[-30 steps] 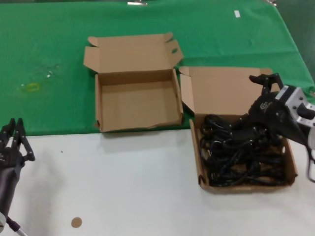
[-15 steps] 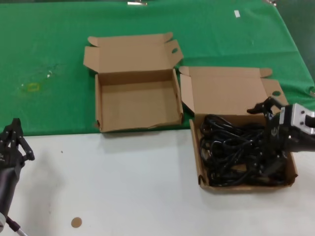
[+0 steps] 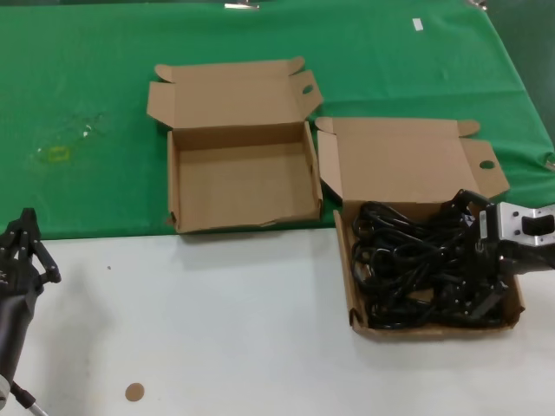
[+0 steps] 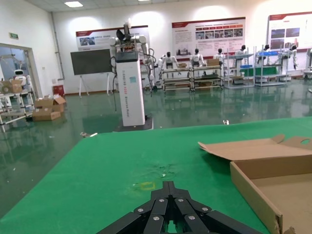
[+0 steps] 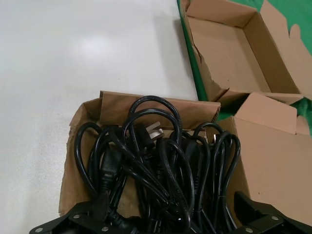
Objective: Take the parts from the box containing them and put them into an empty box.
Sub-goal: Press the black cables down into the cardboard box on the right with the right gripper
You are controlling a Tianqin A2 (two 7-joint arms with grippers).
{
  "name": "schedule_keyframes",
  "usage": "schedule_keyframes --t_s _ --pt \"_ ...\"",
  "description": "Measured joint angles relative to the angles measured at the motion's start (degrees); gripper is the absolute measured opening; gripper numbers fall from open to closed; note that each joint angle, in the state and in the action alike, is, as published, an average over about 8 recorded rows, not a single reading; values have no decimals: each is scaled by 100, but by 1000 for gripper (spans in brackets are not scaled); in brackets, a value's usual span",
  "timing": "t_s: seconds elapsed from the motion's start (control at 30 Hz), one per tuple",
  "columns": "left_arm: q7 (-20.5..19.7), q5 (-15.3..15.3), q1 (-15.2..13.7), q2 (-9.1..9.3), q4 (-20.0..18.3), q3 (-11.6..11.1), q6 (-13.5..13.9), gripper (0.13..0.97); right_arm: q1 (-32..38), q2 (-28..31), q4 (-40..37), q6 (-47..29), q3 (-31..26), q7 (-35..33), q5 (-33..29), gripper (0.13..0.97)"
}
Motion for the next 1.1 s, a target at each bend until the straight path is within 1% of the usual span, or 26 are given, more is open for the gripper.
schedule_keyframes --t_s 0.17,0.43,0.47,0.73,0.77,1.03,1.1 --pt "0 0 0 0 0 0 0 144 -72 -228 -167 -132 251 -104 -210 928" --pt "0 0 0 0 0 0 0 144 -164 -424 -200 -308 561 -121 -465 817" --pt "0 0 0 0 0 0 0 144 -174 -439 -199 -328 591 -116 -493 817" --pt "0 0 0 0 0 0 0 144 -268 -529 -175 -475 799 -68 -695 635" --pt "0 0 0 0 0 0 0 144 -279 -538 -172 -489 820 -65 -717 635" --pt "0 0 0 0 0 0 0 144 -318 -617 -213 -594 951 -90 -868 416" --pt "0 0 0 0 0 0 0 144 -315 -634 -224 -620 978 -97 -899 416"
